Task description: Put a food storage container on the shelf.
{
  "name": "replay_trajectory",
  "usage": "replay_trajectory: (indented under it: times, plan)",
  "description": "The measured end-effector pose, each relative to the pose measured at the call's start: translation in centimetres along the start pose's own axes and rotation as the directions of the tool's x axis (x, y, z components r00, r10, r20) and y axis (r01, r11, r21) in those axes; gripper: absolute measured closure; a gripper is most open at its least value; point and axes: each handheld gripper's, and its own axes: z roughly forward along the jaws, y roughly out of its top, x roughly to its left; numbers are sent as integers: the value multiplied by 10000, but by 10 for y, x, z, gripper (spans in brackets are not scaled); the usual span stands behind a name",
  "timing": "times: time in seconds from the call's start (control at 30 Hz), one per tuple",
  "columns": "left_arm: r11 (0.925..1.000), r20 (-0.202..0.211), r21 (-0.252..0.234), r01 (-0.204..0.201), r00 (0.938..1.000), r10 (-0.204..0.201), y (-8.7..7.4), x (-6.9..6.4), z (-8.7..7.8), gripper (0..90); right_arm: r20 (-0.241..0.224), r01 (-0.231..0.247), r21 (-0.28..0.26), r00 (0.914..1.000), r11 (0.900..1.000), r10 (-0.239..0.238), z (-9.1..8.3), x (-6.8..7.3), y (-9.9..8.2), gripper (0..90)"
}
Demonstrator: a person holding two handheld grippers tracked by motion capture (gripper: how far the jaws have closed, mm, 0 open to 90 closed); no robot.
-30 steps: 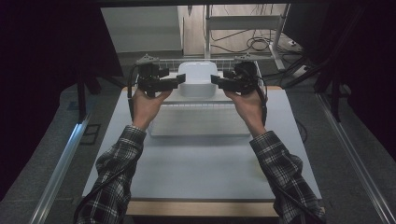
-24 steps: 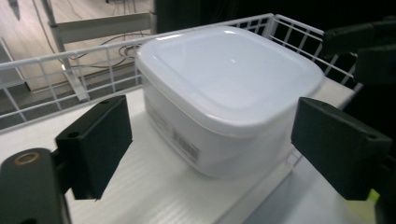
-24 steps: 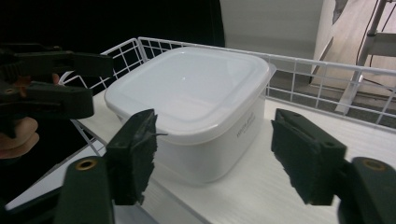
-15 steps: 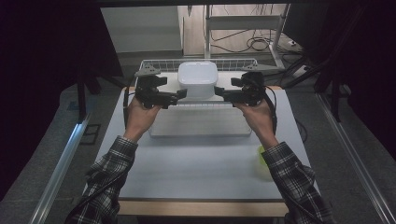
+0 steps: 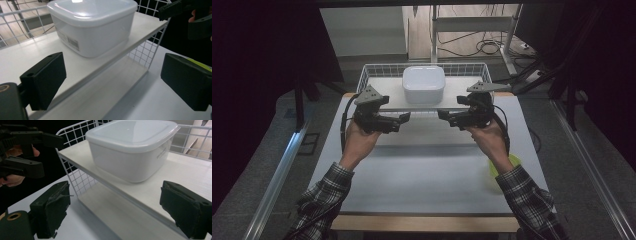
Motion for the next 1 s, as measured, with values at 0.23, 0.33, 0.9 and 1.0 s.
replay_trajectory:
  times: [0.23, 0.33, 0.9, 1.0]
  plan:
    - [9999, 647, 40, -167, 9978, 164, -19, -5, -4, 58, -162, 83, 210, 9998, 9997, -80, -7, 7, -15, 75]
    - [9995, 782, 246, -208, 9968, 189, -28, -8, -5, 52, -228, 96, 268, 9997, 9996, -90, -9, 8, -23, 67]
    - [9956, 945, 777, -531, 9945, 457, -68, -37, -17, 29, -549, 637, 915, 9968, 9938, -589, -24, 22, -77, 34]
    - [9944, 798, 887, -577, 9955, 507, -74, -42, -18, 6, -554, 733, 957, 9961, 9927, -682, -27, 23, -85, 34]
